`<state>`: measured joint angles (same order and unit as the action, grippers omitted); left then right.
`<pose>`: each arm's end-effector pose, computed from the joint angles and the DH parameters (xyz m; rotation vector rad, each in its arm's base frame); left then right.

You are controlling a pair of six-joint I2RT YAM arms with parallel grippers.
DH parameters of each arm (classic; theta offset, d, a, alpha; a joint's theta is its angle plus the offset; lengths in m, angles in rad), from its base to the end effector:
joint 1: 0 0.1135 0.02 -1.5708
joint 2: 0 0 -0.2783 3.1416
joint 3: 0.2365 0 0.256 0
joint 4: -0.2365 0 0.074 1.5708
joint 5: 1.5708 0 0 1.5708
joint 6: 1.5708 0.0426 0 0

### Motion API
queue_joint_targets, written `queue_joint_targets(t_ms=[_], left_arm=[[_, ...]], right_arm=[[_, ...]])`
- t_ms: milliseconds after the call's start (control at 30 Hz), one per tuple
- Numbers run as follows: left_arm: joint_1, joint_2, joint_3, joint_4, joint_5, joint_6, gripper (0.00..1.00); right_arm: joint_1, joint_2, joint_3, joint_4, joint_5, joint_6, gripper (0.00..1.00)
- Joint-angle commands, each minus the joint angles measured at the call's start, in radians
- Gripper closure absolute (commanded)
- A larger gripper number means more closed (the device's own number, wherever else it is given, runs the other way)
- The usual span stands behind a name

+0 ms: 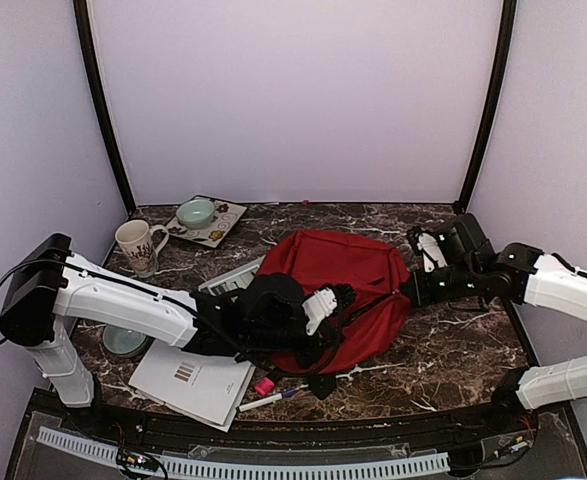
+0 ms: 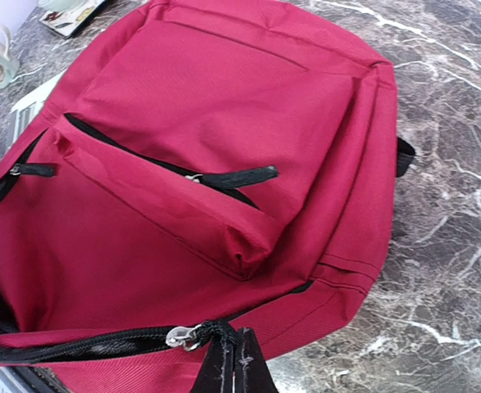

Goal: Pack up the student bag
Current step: Unzip the largest pocket of the student bag.

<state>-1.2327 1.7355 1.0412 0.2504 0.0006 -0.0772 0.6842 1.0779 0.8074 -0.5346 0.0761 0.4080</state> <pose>0.1328 -0.3779 0.2248 1.1558 1.7721 -0.8147 0.1763 0.1396 0.2660 -0.2959 2.3979 0.4267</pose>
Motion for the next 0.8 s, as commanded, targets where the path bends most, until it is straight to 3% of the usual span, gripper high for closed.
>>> queue_joint_targets(t_ms=[0, 133, 267, 433, 600, 767], left_arm=[[-0.005, -0.007, 0.061, -0.052, 0.012, 0.033, 1.00], [-0.002, 0.040, 0.135, -0.049, -0.056, 0.084, 1.00], [0.021, 0.159, 0.305, -0.038, -0.007, 0.127, 1.00], [0.022, 0.331, 0.594, -0.116, 0.026, 0.198, 1.00], [0.024, 0.362, 0.606, -0.115, 0.015, 0.195, 1.00], [0.024, 0.352, 0.540, -0.123, 0.031, 0.148, 1.00]], right_arm=[[-0.028, -0.024, 0.031, -0.012, 0.106, -0.013, 1.00], [-0.034, -0.058, 0.122, -0.093, 0.131, -0.059, 1.00], [-0.033, -0.119, 0.258, -0.240, 0.150, -0.095, 1.00], [-0.031, -0.174, 0.389, -0.427, -0.001, -0.043, 1.00], [-0.030, -0.328, 0.259, -0.428, -0.005, 0.105, 1.00], [-0.030, -0.436, 0.053, -0.304, -0.075, 0.325, 1.00]])
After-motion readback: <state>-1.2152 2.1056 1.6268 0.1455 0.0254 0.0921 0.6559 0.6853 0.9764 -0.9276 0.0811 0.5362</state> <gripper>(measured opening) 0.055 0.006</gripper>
